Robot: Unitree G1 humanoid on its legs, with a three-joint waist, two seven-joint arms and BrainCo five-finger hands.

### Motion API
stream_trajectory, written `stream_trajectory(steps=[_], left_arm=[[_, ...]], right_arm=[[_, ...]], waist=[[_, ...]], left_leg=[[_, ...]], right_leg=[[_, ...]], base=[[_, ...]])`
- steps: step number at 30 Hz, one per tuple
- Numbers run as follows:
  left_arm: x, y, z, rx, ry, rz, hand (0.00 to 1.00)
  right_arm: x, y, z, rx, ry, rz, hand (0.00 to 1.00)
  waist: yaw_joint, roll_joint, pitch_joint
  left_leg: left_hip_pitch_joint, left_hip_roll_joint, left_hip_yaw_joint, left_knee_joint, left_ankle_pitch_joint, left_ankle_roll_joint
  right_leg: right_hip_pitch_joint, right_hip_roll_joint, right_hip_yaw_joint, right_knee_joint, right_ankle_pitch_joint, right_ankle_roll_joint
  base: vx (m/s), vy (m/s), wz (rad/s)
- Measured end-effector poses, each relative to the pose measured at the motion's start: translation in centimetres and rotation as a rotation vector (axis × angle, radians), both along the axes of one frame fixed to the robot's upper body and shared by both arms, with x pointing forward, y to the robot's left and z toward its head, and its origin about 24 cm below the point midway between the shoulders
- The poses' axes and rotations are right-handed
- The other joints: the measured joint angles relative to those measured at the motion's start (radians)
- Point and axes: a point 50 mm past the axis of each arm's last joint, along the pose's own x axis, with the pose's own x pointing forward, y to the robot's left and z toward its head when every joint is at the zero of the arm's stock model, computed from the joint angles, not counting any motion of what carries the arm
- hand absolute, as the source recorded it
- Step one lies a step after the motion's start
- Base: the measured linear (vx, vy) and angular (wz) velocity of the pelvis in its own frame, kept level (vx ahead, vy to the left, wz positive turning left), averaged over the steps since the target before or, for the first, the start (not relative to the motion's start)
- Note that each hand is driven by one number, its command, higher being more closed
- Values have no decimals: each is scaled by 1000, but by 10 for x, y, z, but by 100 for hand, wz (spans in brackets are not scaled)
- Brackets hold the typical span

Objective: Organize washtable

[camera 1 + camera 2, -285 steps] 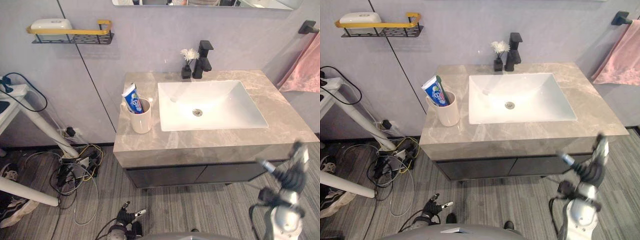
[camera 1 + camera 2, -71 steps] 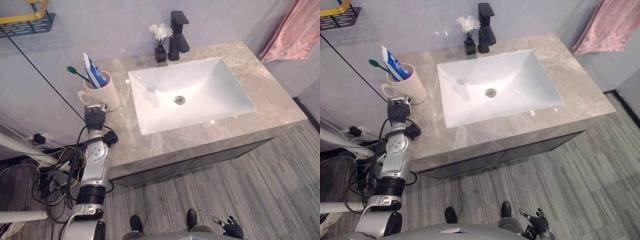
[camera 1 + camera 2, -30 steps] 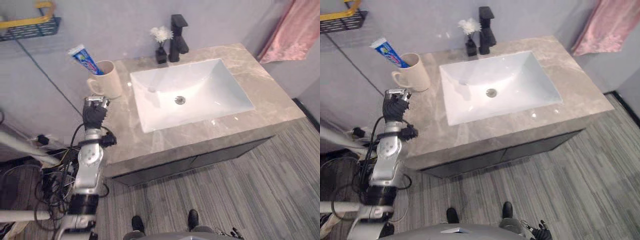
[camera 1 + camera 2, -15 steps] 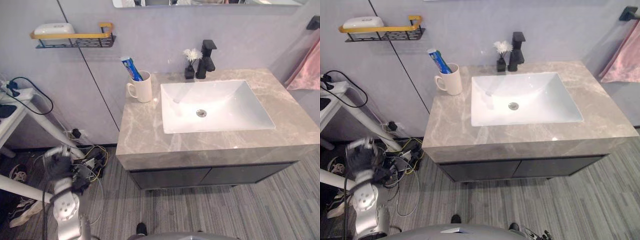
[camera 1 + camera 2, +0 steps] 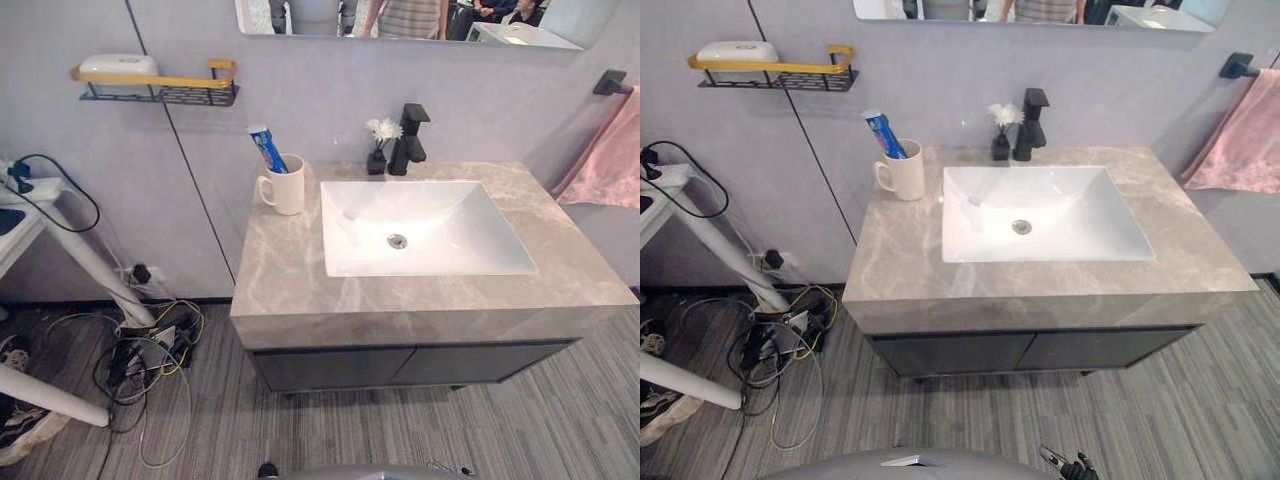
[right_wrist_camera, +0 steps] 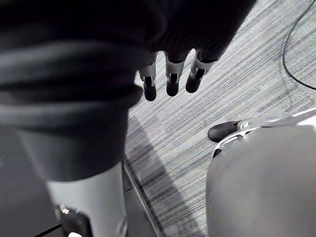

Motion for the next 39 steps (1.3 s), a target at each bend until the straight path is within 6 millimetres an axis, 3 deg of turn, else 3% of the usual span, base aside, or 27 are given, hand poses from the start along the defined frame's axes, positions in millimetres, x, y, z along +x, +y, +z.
stream_trajectory(steps=[8,21,25,27,28,29,30,31,33,35,36,38,39], left_arm=[[18,-7,-3,-88,-23,-152,0],[44,-11,-2,-64,-1,-483,0],[63,-7,2,-17,-9,-611,0],[74,-4,5,10,-19,-661,0],[81,-4,7,18,-32,-667,0],[81,-4,7,24,-31,-672,0],[85,-4,8,29,-43,-674,0],[91,-6,10,40,-71,-681,0],[92,-7,11,43,-78,-679,0],[95,-6,12,49,-90,-676,0],[98,-4,14,56,-103,-671,0],[100,-4,15,57,-108,-667,0],[100,-9,14,45,-113,-658,0]], right_arm=[[0,-3,-2,13,40,12,0],[12,-8,0,10,11,53,0],[30,-7,4,1,-52,66,0],[38,-5,6,0,-79,90,0],[42,-5,7,-5,-92,108,0],[48,-9,8,-13,-101,110,0],[51,-10,9,-15,-107,105,0],[46,-10,7,-11,-90,96,0],[40,-10,5,-5,-64,85,0],[47,-6,5,3,-71,102,0],[56,0,5,18,-84,122,0],[65,4,7,17,-97,158,0],[66,4,7,17,-98,162,0]], waist=[[-6,12,4],[-11,20,42],[-16,1,98],[-25,-14,122],[-27,-8,139],[-17,8,152],[-22,12,159],[-24,16,169],[-19,11,168],[3,-5,162],[14,-24,152],[22,-14,155],[21,-2,159]], left_leg=[[14,2,21,0,-10,-3],[15,-9,24,11,-13,0],[-36,-33,99,54,-40,28],[-88,-29,158,131,-79,64],[-101,-25,187,168,-101,96],[-104,1,251,161,-115,111],[-103,3,268,169,-114,109],[-79,4,290,174,-115,112],[-46,4,334,183,-114,113],[-47,4,385,196,-114,113],[-70,4,419,210,-113,111],[-89,9,451,217,-104,103],[-100,31,443,234,-94,100]], right_leg=[[0,1,18,-1,-5,2],[-22,-15,28,36,-13,12],[-130,-47,117,92,1,31],[-216,-52,128,148,50,20],[-233,-38,95,115,132,-17],[-241,-34,-9,161,110,-58],[-269,-58,-93,308,11,-86],[-270,-105,-214,562,-110,-124],[-170,-142,-351,676,-167,-132],[-88,-137,-399,573,-176,-91],[-66,-95,-397,436,-192,-55],[-24,-29,-381,238,-176,-45],[0,12,-379,155,-126,-56]], base=[[31,-14,-9],[-1,12,-3],[-39,113,-53],[-100,97,-92],[-120,8,-128],[44,-157,-125],[374,-471,-98],[566,-642,-62],[515,-563,-77],[296,-399,-89],[133,-375,-87],[136,-403,-70],[172,-365,-18]])
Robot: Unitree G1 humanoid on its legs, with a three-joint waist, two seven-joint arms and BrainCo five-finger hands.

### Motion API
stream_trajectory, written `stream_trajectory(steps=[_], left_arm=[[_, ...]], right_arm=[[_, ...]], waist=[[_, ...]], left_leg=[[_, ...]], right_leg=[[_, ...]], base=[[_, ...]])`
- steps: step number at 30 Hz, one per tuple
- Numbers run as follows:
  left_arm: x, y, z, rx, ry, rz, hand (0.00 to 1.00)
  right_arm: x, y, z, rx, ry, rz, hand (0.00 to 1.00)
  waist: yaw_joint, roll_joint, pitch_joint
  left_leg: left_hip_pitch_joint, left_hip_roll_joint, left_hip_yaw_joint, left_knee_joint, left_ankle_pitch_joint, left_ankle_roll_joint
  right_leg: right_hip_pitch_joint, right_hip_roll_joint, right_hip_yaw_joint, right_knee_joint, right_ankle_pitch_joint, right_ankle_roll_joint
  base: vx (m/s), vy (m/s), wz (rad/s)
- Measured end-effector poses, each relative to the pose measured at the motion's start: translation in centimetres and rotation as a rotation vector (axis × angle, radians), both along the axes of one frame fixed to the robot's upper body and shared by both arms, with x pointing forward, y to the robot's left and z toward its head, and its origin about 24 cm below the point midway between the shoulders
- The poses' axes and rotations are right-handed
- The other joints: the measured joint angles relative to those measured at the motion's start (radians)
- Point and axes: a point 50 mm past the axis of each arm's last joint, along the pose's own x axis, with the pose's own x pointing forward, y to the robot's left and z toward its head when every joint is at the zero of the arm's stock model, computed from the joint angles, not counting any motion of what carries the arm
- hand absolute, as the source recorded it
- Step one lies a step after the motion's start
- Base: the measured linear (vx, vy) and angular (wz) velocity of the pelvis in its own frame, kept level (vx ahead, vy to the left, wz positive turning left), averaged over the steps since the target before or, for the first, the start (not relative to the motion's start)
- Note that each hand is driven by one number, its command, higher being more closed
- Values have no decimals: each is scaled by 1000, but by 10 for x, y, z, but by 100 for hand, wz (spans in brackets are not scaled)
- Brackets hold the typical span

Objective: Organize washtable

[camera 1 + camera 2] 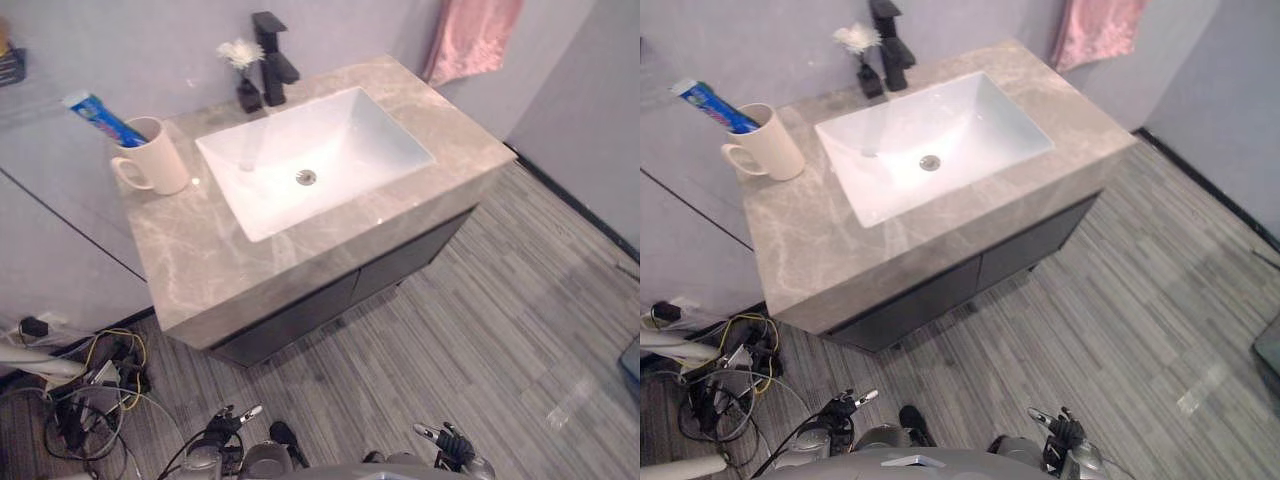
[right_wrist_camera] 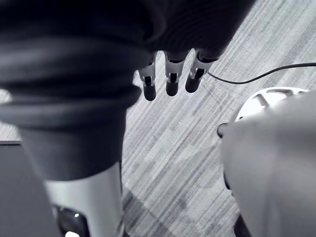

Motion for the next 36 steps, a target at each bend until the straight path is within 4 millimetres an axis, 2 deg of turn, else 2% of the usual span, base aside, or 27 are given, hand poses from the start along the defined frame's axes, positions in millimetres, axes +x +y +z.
stream_trajectory(steps=[2,3,5,7,9,10,11,12,13,14,15,16,17,18,19,20,21,22,23,24,25,26,27,29,32,34,36], left_arm=[[-1,-2,-1,-8,-4,31,0],[-1,-2,-1,-7,-4,37,0],[1,-2,0,-1,-11,42,0],[1,3,1,9,-14,60,0],[-6,4,-1,10,10,85,0],[-13,4,-3,10,33,92,0],[-25,3,-7,3,72,108,0],[-28,1,-8,-4,80,118,0],[-33,-1,-10,-18,91,153,0],[-36,-4,-11,-30,95,182,0],[-36,-4,-11,-33,94,186,0],[-38,-6,-12,-41,98,188,0],[-44,-7,-13,-44,113,194,0],[-46,-7,-14,-46,117,195,0],[-52,-8,-15,-54,132,207,0],[-55,-8,-15,-60,137,221,0],[-64,-10,-17,-80,148,274,0],[-72,-11,-18,-91,162,312,0],[-74,-10,-18,-91,165,328,0],[-74,-8,-18,-93,154,343,0],[-70,-8,-17,-97,140,343,0],[-70,-9,-17,-102,139,345,0],[-71,-9,-17,-107,141,349,0],[-76,-8,-18,-108,153,349,0],[-74,-7,-18,-121,164,291,0],[-75,-5,-18,-128,188,227,0],[-74,-7,-18,-112,191,186,0]], right_arm=[[-3,1,-1,3,10,7,0],[-4,2,-1,1,9,14,0],[0,4,0,4,-6,20,0],[-2,4,0,5,-3,13,0],[-6,0,0,-8,-2,8,0],[-6,-4,0,-18,-6,10,0],[-6,-10,2,-30,-10,-3,0],[-8,-13,2,-30,-10,-16,0],[-10,-14,1,-21,-11,-44,0],[-18,-21,1,-27,3,-83,0],[-20,-23,1,-27,9,-91,0],[-30,-25,-1,-21,40,-115,0],[-37,-26,-3,-15,63,-142,0],[-41,-25,-4,-12,76,-150,0],[-47,-26,-5,-10,94,-164,0],[-51,-26,-6,-7,104,-179,0],[-56,-27,-6,-4,121,-191,0],[-60,-27,-7,-6,128,-193,0],[-61,-26,-7,-3,129,-192,0],[-60,-23,-8,6,128,-186,0],[-61,-23,-8,8,129,-184,0],[-61,-23,-7,8,129,-182,0],[-61,-24,-7,6,129,-180,0],[-61,-23,-8,6,133,-156,0],[-60,-21,-8,13,129,-134,0],[-56,-21,-7,14,118,-130,0],[-47,-20,-6,10,89,-110,0]], waist=[[4,18,-10],[5,16,-11],[8,16,-8],[9,24,14],[13,50,24],[13,63,27],[12,79,29],[12,72,34],[12,87,30],[11,85,32],[11,86,32],[17,86,32],[21,85,32],[21,85,32],[25,85,32],[31,86,33],[40,93,30],[55,101,24],[61,95,20],[62,75,15],[60,70,13],[59,72,14],[59,74,10],[59,64,-45],[51,49,-74],[34,42,-78],[37,48,-62]], left_leg=[[-7,25,-15,30,0,0],[-20,50,-16,64,-2,-1],[-66,108,-20,168,-21,-1],[-87,189,-24,316,-36,0],[-116,266,-89,488,-30,-4],[-137,281,-147,546,-10,-3],[-168,285,-236,614,41,10],[-185,284,-278,646,69,21],[-215,266,-358,695,125,28],[-251,194,-482,734,67,-24],[-252,173,-503,732,42,-35],[-252,95,-562,697,-34,-64],[-247,43,-582,624,-80,-69],[-242,20,-591,567,-90,-70],[-229,-26,-625,417,-91,-71],[-215,-47,-656,327,-83,-83],[-178,-77,-741,159,-65,-113],[-141,-99,-775,117,-3,-107],[-126,-112,-772,108,-18,-92],[-119,-141,-780,124,-66,-90],[-124,-162,-783,180,-99,-51],[-124,-166,-765,225,-133,-29],[-120,-167,-748,246,-156,-26],[-113,-181,-686,268,-212,2],[-106,-197,-644,252,-229,13],[-79,-186,-604,223,-214,30],[-47,-142,-532,266,-211,26]], right_leg=[[32,39,1,-72,36,-13],[38,56,3,-93,46,-22],[38,87,8,-111,56,-38],[70,115,27,-121,59,-55],[77,132,92,-108,31,-75],[71,135,124,-95,26,-82],[66,133,170,-80,23,-87],[64,133,189,-80,23,-87],[65,134,226,-80,24,-87],[70,132,268,-78,30,-96],[71,129,274,-77,30,-97],[67,122,306,-72,31,-100],[61,121,340,-68,34,-105],[58,121,355,-67,34,-105],[53,120,389,-64,31,-100],[50,119,407,-58,27,-94],[40,120,460,-40,13,-76],[36,116,519,-24,-1,-61],[34,108,551,-27,-3,-55],[29,96,582,-3,-6,-51],[11,86,617,46,-36,-36],[10,79,643,71,-62,-17],[10,75,659,86,-77,-14],[-21,51,730,115,-120,3],[-50,28,770,138,-144,20],[-99,29,778,215,-147,25],[-158,55,771,355,-115,73]], base=[[196,-358,-5],[184,-360,-4],[154,-338,-11],[-37,-160,-36],[-152,-53,-87],[-99,-60,-117],[-72,-35,-103],[-35,-24,-105],[13,9,-84],[30,19,-67],[43,90,-57],[24,163,-65],[7,195,-79],[-54,233,-89],[-80,199,-77],[-100,251,-111],[47,250,-132],[165,229,-131],[362,175,-107],[380,140,-75],[372,153,-71],[259,131,-59],[262,100,-67],[346,72,-85],[300,12,-50],[286,-98,-57],[167,-64,-101]])
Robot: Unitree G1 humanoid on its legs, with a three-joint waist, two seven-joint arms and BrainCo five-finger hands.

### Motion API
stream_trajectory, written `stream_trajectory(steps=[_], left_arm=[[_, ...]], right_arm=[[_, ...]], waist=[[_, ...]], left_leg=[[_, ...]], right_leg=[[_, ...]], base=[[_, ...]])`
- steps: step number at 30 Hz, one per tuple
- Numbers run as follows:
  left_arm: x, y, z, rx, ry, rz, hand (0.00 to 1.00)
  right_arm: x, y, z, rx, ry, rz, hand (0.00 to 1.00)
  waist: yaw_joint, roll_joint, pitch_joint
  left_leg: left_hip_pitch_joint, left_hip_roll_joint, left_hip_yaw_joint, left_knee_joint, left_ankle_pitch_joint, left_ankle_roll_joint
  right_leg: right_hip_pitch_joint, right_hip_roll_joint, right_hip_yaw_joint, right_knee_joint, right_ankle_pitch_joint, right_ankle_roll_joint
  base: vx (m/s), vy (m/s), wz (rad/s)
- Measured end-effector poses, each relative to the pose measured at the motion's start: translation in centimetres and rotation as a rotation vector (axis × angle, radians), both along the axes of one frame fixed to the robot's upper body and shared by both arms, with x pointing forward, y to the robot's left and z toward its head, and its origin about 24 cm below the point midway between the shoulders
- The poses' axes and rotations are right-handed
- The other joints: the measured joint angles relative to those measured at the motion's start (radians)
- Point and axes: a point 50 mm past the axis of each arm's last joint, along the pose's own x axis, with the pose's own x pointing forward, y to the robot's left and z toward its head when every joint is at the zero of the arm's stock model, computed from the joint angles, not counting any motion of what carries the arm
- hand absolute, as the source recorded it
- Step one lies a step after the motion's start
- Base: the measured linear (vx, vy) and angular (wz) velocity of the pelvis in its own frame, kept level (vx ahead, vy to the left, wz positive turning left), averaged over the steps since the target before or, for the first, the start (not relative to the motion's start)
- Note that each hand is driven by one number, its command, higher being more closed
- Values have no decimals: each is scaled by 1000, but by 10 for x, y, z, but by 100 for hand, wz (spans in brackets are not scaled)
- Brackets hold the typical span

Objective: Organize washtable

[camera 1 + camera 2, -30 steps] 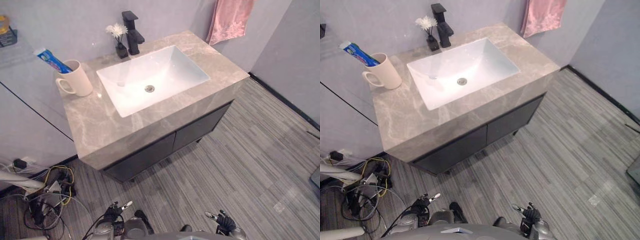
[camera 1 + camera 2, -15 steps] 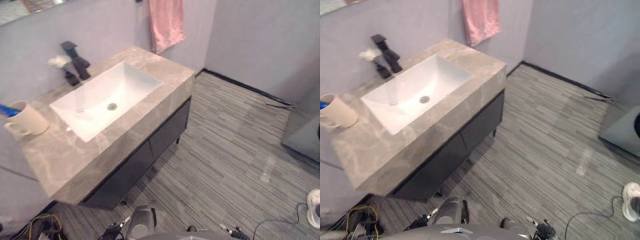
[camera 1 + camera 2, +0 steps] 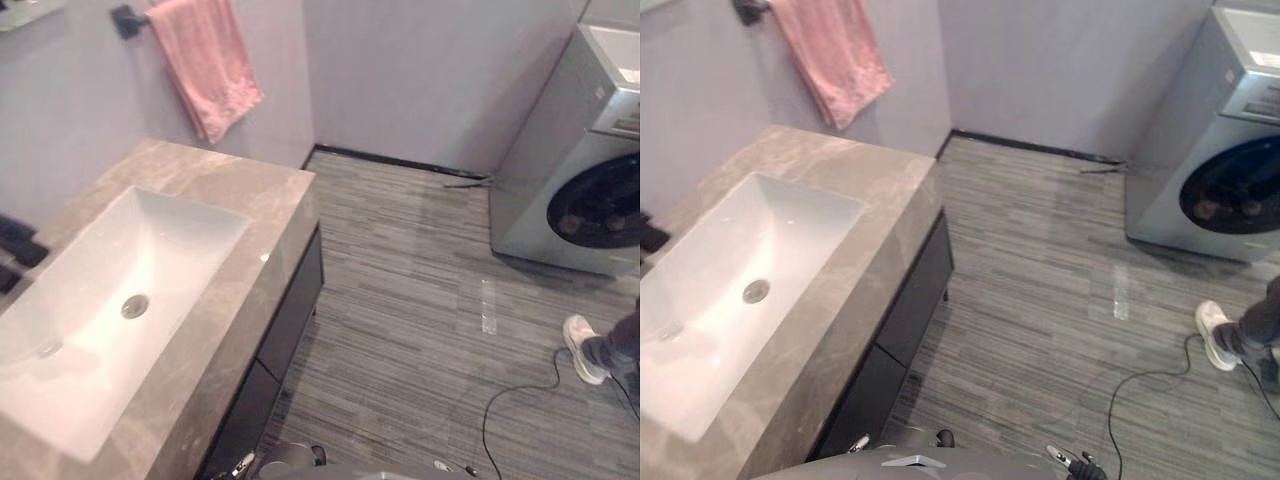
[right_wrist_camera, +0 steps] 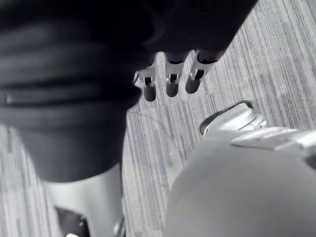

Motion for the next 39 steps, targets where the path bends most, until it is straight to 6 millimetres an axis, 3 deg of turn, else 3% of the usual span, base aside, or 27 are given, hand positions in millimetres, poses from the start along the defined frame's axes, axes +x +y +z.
stream_trajectory(steps=[1,2,3,4,5,7,8,9,10,13,15,17,19,20,21,22,24,25,26,28,29,31,32,33,36,37,39], left_arm=[[5,2,1,12,-19,-31,0],[11,7,3,10,-32,-65,0],[10,-1,1,-6,-26,-77,0],[11,3,2,0,-26,-77,0],[11,4,2,21,-23,-66,0],[26,-1,3,23,-52,-64,0],[28,-2,3,23,-55,-67,0],[31,3,4,38,-67,-73,0],[32,5,4,41,-69,-71,0],[28,-4,1,23,-43,-69,0],[27,-5,1,15,-45,-42,0],[23,-3,0,15,-40,-9,0],[8,-2,-2,9,-5,49,0],[-1,-4,-3,0,9,91,0],[-3,-3,-3,1,7,99,0],[-5,-2,-2,5,6,112,0],[-2,-2,-2,2,-10,135,0],[-4,-5,-2,-4,-12,149,0],[-11,-5,-2,-5,4,151,0],[-19,-6,-3,-6,26,155,0],[-19,-6,-3,-6,26,156,0],[-20,-9,-4,-12,26,159,0],[-23,-11,-4,-18,35,163,0],[-29,-10,-4,-16,48,171,0],[-20,10,0,32,25,159,0],[-15,12,0,36,10,158,0],[-7,11,1,29,-16,180,0]], right_arm=[[11,3,2,0,-30,25,0],[14,6,1,7,-34,31,0],[19,-3,4,-17,-56,30,0],[25,-1,6,-19,-76,38,0],[33,3,6,-15,-98,63,0],[44,5,8,-13,-124,60,0],[45,5,9,-14,-126,62,0],[42,7,7,-5,-117,53,0],[41,7,7,2,-116,31,0],[19,-9,5,-30,-57,-52,0],[12,-9,3,-23,-38,-78,0],[6,-8,2,-19,-23,-86,0],[0,-7,1,-16,-8,-87,0],[-5,-8,1,-21,3,-89,0],[-7,-8,1,-19,9,-89,0],[-10,-5,0,-12,17,-88,0],[-3,-7,1,-19,2,-77,0],[-1,-8,1,-21,2,-73,0],[-3,-5,-1,-9,20,-73,0],[-3,-4,-1,-7,16,-66,0],[-4,-4,-1,-7,17,-67,0],[-7,-6,-1,-11,21,-63,0],[-8,-6,-1,-12,23,-64,0],[-10,-4,-1,-11,23,-62,0],[-24,14,-6,42,50,-83,0],[-31,14,-6,45,64,-87,0],[-25,12,-6,42,48,-90,0]], waist=[[-1,-12,45],[-6,-26,54],[-16,2,38],[-14,-14,50],[-11,-12,57],[-6,22,72],[-11,15,69],[-22,-11,64],[-29,0,68],[-42,44,53],[-64,55,45],[-62,42,49],[-62,52,49],[-60,56,45],[-59,57,41],[-55,33,25],[-52,34,31],[-43,36,33],[-27,37,33],[-29,37,34],[-29,37,34],[-28,44,34],[-26,48,31],[-25,48,24],[-48,-36,10],[-48,-48,3],[-34,-51,4]], left_leg=[[-71,28,34,243,32,8],[-86,0,4,172,-25,11],[-48,37,-7,-101,105,1],[-26,32,30,-97,107,0],[12,42,87,-140,107,-1],[84,104,197,-220,130,-39],[97,115,219,-232,136,-48],[120,117,252,-241,137,-66],[136,131,259,-243,128,-83],[197,216,300,-261,141,-120],[196,257,316,-205,144,-127],[159,325,332,-35,143,-129],[95,448,301,237,164,-99],[70,490,254,338,221,-41],[58,499,226,379,273,-41],[18,494,165,461,328,-43],[-42,388,78,559,162,-65],[-80,284,36,565,71,-77],[-98,205,24,489,25,-76],[-103,150,8,249,25,-79],[-102,135,-13,157,28,-82],[-106,110,-152,-159,94,-149],[-100,112,-161,-152,132,-160],[-98,99,-163,-128,167,-127],[-85,49,-92,-106,116,-78],[-77,33,-62,-112,97,-65],[-12,27,18,-158,84,-51]], right_leg=[[9,-10,-26,65,31,14],[-4,-53,-74,106,24,19],[-23,-94,-256,137,6,0],[-25,-144,-339,141,-9,-23],[-29,-216,-516,126,-35,-59],[-36,-263,-731,-3,-18,-58],[-34,-258,-741,-63,18,-53],[-28,-249,-724,-171,193,-63],[-19,-229,-711,-177,209,-63],[32,-112,-677,-253,204,-94],[52,-69,-667,-288,195,-108],[79,-27,-628,-326,185,-125],[115,38,-570,-334,166,-153],[131,71,-528,-335,153,-168],[138,83,-503,-338,150,-173],[143,94,-451,-348,145,-184],[145,98,-345,-349,133,-216],[148,96,-265,-349,133,-220],[161,91,-208,-350,135,-216],[185,92,-131,-352,122,-204],[191,94,-108,-353,116,-200],[194,112,-2,-354,94,-175],[195,119,27,-352,88,-168],[195,118,72,-351,76,-152],[156,55,116,-258,4,-128],[113,41,125,-176,-17,-124],[6,42,144,60,-23,-38]], base=[[-239,47,-95],[-884,-36,-125],[-943,-143,-117],[-970,-274,-149],[-656,-271,-166],[-750,-251,-176],[-650,-251,-129],[-471,-318,-83],[-557,-507,-90],[-454,-552,-64],[-356,-461,-35],[-107,-279,-62],[-80,-267,-102],[-80,-249,-106],[-66,-268,-124],[-53,-182,-131],[-82,-20,-139],[-178,151,-177],[-230,160,-181],[-310,121,-142],[-304,118,-129],[86,133,-134],[410,175,-139],[406,177,-112],[374,121,-57],[482,99,-83],[328,77,-99]])
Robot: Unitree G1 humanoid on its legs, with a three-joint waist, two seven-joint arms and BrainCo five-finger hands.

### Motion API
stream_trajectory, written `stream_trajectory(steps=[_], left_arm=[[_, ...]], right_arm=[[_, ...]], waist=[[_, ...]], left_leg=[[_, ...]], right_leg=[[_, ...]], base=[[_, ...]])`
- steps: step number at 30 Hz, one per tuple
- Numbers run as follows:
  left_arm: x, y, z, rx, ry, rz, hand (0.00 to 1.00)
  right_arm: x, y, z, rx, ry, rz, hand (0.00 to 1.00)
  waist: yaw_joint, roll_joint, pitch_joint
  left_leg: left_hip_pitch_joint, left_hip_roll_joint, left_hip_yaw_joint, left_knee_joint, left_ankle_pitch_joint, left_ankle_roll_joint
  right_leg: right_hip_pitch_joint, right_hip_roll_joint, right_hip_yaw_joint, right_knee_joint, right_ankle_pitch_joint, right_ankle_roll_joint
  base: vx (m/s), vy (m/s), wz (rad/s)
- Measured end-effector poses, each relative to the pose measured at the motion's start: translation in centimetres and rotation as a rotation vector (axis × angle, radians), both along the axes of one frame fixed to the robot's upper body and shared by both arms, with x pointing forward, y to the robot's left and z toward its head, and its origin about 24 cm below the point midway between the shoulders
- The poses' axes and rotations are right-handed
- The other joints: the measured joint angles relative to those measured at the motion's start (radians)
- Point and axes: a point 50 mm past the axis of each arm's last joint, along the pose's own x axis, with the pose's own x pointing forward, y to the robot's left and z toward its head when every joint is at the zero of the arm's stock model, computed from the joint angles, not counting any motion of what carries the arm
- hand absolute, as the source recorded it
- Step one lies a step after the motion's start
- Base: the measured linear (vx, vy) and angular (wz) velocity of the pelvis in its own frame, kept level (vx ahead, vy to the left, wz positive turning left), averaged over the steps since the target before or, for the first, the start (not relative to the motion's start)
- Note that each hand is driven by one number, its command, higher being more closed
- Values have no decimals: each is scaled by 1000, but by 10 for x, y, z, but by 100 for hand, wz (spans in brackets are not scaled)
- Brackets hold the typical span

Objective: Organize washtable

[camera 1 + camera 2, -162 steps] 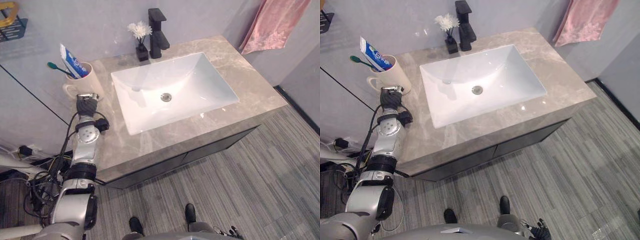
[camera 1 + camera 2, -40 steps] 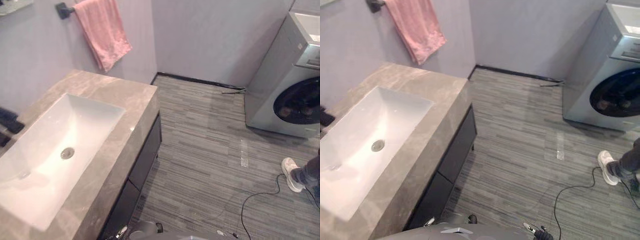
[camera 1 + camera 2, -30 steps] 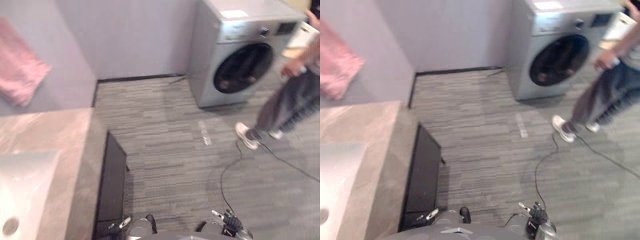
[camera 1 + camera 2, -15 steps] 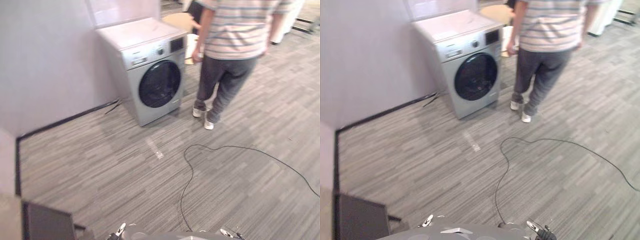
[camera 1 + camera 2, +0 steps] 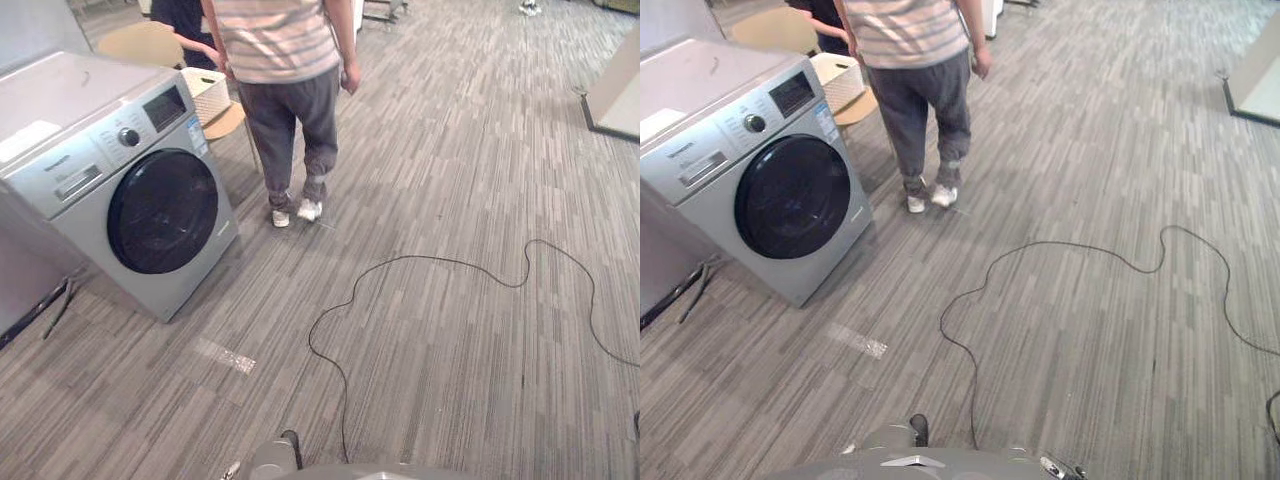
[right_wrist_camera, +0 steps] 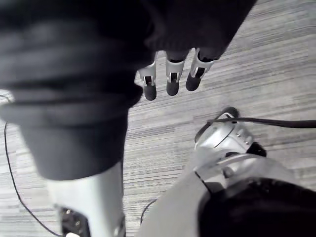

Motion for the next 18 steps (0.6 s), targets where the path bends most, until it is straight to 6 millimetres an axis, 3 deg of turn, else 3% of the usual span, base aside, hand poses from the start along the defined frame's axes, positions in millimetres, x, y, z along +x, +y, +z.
stream_trajectory(steps=[1,2,3,4,5,6,7,8,10,11,12,13,14,15,16,17,18], left_arm=[[6,-1,0,-3,-14,-4,0],[10,-2,1,-2,-22,-21,0],[15,-2,1,3,-31,-52,0],[22,-2,3,7,-56,-68,0],[35,-3,6,11,-102,-80,0],[43,-4,7,10,-120,-87,0],[49,-7,7,7,-136,-102,0],[64,-15,9,-2,-166,-133,0],[74,-16,11,-3,-185,-165,0],[81,-23,12,-22,-198,-180,0],[80,-32,9,-50,-190,-178,0],[77,-40,7,-76,-182,-161,0],[78,-42,7,-81,-188,-153,0],[77,-41,7,-85,-191,-121,0],[73,-40,6,-89,-186,-77,0],[69,-38,5,-88,-179,-60,0],[61,-35,4,-88,-171,-26,0]], right_arm=[[4,-1,0,0,-13,-1,0],[6,-2,1,-2,-20,-1,0],[9,-2,1,-5,-31,-2,0],[12,-3,2,-7,-39,-5,0],[17,-4,3,-14,-61,2,0],[22,-5,4,-20,-75,18,0],[25,-6,5,-25,-82,28,0],[27,-9,6,-33,-87,30,0],[25,-8,5,-30,-76,32,0],[18,-6,4,-23,-50,24,0],[12,-8,3,-23,-31,13,0],[7,-11,3,-29,-21,-14,0],[6,-13,4,-31,-23,-36,0],[5,-16,4,-36,-27,-69,0],[4,-16,4,-36,-31,-85,0],[4,-17,5,-39,-30,-87,0],[6,-18,5,-43,-36,-78,0]], waist=[[-17,9,12],[-31,15,20],[-48,26,32],[-58,26,37],[-55,26,40],[-56,32,43],[-57,40,49],[-60,55,62],[-72,48,66],[-86,40,79],[-96,58,80],[-108,75,79],[-108,82,83],[-107,95,90],[-106,115,98],[-104,117,100],[-99,113,103]], left_leg=[[43,-6,24,-3,-13,11],[67,-5,32,-2,-23,17],[103,-1,45,-3,-36,25],[145,3,68,-19,-46,28],[202,6,107,-59,-58,21],[238,16,132,-89,-64,20],[274,31,157,-122,-73,14],[314,62,183,-151,-88,-9],[336,65,201,-186,-101,-30],[376,57,203,-200,-118,-57],[403,70,205,-195,-128,-53],[411,94,202,-135,-122,-63],[393,116,194,-59,-122,-64],[334,169,168,147,-104,-72],[254,235,114,393,-23,-69],[215,259,81,505,46,-67],[130,281,26,720,67,-80]], right_leg=[[-68,-1,-15,169,28,129],[-98,-4,-32,247,57,191],[-134,-20,-73,346,94,198],[-177,-52,-145,427,94,171],[-239,-110,-266,474,49,67],[-275,-138,-351,452,17,12],[-300,-148,-427,381,3,-13],[-328,-136,-532,178,20,-20],[-332,-129,-589,-94,124,-16],[-336,-132,-597,-188,233,-31],[-337,-122,-592,-142,283,-77],[-343,-115,-586,-68,248,-126],[-338,-108,-587,-40,215,-135],[-309,-93,-596,-10,166,-146],[-252,-65,-601,-7,116,-158],[-222,-50,-599,-11,93,-168],[-159,-21,-588,-16,53,-180]], base=[[181,40,-53],[175,25,-38],[117,-26,-28],[90,-107,-65],[11,-150,-88],[-82,-149,-100],[-208,-93,-94],[-266,-30,-73],[-172,-16,-26],[136,-167,1],[410,-302,3],[474,-324,-3],[481,-397,-13],[379,-441,-22],[337,-429,-26],[385,-394,-34],[472,-355,-41]])
